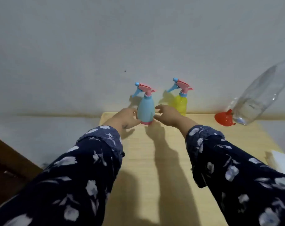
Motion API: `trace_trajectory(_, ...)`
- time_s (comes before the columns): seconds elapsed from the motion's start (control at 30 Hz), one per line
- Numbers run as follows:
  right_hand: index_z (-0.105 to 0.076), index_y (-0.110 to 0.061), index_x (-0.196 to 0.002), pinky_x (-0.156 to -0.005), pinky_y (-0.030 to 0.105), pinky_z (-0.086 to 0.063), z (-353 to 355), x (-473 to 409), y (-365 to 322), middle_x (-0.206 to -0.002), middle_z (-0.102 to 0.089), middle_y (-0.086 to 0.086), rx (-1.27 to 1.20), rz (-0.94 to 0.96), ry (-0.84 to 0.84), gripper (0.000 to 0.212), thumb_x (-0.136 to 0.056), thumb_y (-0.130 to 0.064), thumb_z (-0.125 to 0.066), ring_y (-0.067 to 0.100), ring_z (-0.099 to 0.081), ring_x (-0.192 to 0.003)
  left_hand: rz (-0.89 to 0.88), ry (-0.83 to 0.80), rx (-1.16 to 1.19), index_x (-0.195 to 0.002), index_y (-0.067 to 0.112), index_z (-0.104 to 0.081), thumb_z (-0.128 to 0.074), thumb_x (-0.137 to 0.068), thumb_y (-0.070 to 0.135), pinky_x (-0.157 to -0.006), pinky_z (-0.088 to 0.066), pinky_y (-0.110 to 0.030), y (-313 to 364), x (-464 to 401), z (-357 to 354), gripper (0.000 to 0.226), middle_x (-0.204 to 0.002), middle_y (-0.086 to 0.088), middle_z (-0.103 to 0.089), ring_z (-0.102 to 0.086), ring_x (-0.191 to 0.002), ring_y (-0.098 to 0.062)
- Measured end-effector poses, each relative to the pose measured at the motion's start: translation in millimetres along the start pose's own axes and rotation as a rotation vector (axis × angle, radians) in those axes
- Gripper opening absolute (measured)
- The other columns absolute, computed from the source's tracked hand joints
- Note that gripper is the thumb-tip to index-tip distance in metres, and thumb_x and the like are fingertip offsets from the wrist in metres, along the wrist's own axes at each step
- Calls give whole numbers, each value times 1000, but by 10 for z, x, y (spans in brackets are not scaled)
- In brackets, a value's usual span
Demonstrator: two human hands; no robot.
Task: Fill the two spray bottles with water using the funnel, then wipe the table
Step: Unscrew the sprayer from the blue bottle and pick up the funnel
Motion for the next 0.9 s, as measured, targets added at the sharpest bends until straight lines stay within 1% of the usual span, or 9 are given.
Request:
trace_trajectory(0.1, -41, -9, -140, -102, 33, -37, 22, -280, 85, -139, -50, 13, -178, -22, 110, 57, -91, -30, -60, 27, -47, -128, 5, 88, 134, -144, 17, -38, -67, -86, 28, -103, -44, -40, -38, -252, -70, 66, -140, -7, -49, -53, -122, -25)
trace_trajectory(0.2, -53, -13, -129, -101, 36, -43, -6, -512, 90, -130, -58, 6, -407, 13, 234, 52, -84, -33, -69, 22, -54, -119, 24, 138, 209, -144, 21, -34, -68, -78, 41, -102, -45, -45, -98, -490, -209, 77, -143, -5, -43, -51, -125, -23)
trace_trajectory(0.27, -61, -14, -118, -96, 35, -48, -25, -623, 96, -118, -65, 1, -544, 39, 306, 45, -79, -32, -74, 17, -60, -107, 41, 173, 280, -138, 24, -40, -64, -68, 54, -97, -49, -47, -159, -628, -297, 80, -137, -1, -47, -55, -119, -22)
trace_trajectory(0.37, -65, -14, -112, -89, 29, -52, -65, -704, 76, -106, -70, -2, -663, 64, 383, 39, -78, -30, -75, 12, -65, -97, 70, 207, 323, -134, 29, -42, -68, -68, 53, -93, -51, -44, -230, -764, -437, 75, -131, 5, -50, -57, -114, -17)
trace_trajectory(0.43, -67, -15, -110, -87, 30, -53, -70, -732, 77, -103, -72, -3, -713, 62, 423, 38, -78, -33, -75, 11, -66, -95, 61, 236, 349, -133, 30, -41, -72, -65, 54, -93, -52, -44, -234, -823, -472, 79, -128, 6, -51, -56, -114, -15)
trace_trajectory(0.57, -70, -17, -103, -83, 34, -55, -82, -767, 82, -97, -72, -4, -742, 21, 443, 32, -78, -36, -74, 11, -67, -91, 74, 277, 414, -130, 28, -38, -78, -59, 56, -89, -53, -43, -190, -753, -514, 87, -124, 6, -50, -56, -111, -15)
trace_trajectory(0.63, -70, -17, -99, -82, 37, -56, -86, -735, 66, -94, -72, -3, -776, 2, 442, 30, -77, -37, -75, 12, -67, -89, 89, 310, 427, -127, 27, -38, -79, -56, 54, -83, -54, -42, -142, -628, -505, 86, -118, 8, -52, -57, -106, -15)
trace_trajectory(0.77, -61, -17, -99, -78, 30, -53, -97, -573, 2, -94, -70, 1, -851, -35, 437, 42, -71, -42, -79, 14, -66, -88, 94, 308, 452, -119, 36, -41, -78, -57, 51, -77, -55, -40, -54, -325, -508, 74, -106, 14, -58, -60, -95, -11)
trace_trajectory(0.9, -58, -19, -75, -61, 20, -43, -73, -314, -57, -66, -59, -8, -835, -53, 410, 30, -72, -39, -80, 6, -55, -62, 121, 245, 493, -112, 44, -44, -74, -53, 62, -78, -56, -43, -37, 30, -551, 69, -101, 15, -65, -65, -92, -14)
Point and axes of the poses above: each hand's wrist, its own x-axis away from the middle knuckle, its own z-axis out of the back of the hand, y = z × x, the point moved 8 cm from there along -x, towards the middle knuckle
